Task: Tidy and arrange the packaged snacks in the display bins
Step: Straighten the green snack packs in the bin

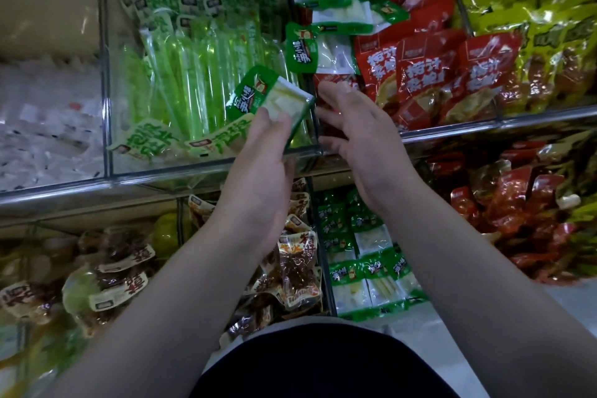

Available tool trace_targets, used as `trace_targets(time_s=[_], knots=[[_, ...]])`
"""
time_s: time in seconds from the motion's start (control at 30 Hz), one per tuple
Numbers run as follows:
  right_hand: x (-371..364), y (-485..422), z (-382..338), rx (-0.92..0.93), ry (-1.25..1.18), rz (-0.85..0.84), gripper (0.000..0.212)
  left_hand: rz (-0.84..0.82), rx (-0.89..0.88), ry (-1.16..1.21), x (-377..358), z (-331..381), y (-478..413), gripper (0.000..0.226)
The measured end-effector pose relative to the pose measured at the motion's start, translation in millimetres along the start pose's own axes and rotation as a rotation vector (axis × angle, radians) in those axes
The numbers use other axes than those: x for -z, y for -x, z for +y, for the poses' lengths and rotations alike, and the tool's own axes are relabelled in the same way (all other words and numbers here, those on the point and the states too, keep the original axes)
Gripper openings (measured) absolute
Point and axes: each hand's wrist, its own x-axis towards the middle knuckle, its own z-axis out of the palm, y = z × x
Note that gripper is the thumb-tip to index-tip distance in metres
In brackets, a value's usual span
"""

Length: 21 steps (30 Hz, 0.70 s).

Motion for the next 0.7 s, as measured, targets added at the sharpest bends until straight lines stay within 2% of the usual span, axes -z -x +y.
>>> trace_targets(time_s=[0.1, 0.23, 0.47, 0.57, 0.6, 0.63, 0.7], knots=[[-1.9, -11.0, -2.8, 0.013, 0.068, -0.011, 0.032, 0.024, 0.015, -0.010, -4.0, 0.0, -0.9, 0.056], [2.0, -19.4, -3.5, 0.045, 0.127, -0.013, 0.036, 0.038, 0.048, -0.054, -4.7, -4.5, -6.4, 0.069], [2.5, -20.7, 0.5, 0.079, 0.174, -0.022, 0.033, -0.021, 0.067, -0.074, 5.8, -5.2, -8.7, 0.068], [0.9, -22.3, 0.6, 0.047, 0.154, -0.008, 0.018, -0.040, 0.055, -0.057, 8.0, -0.4, -5.0, 0.041], [-0.2, -22.7, 0.7, 0.051, 0.166, -0.011, 0.011, -0.039, 0.051, -0.055, 7.5, 1.5, -2.8, 0.040], [-1.3, -23.1, 1.4, 0.061, 0.189, -0.011, 0.008, -0.041, 0.049, -0.055, 7.4, 2.7, -0.9, 0.043], [-2.0, -23.4, 3.7, 0.062, 0.200, 0.005, 0.006, -0.046, 0.048, -0.054, 9.3, 4.0, 2.1, 0.065]])
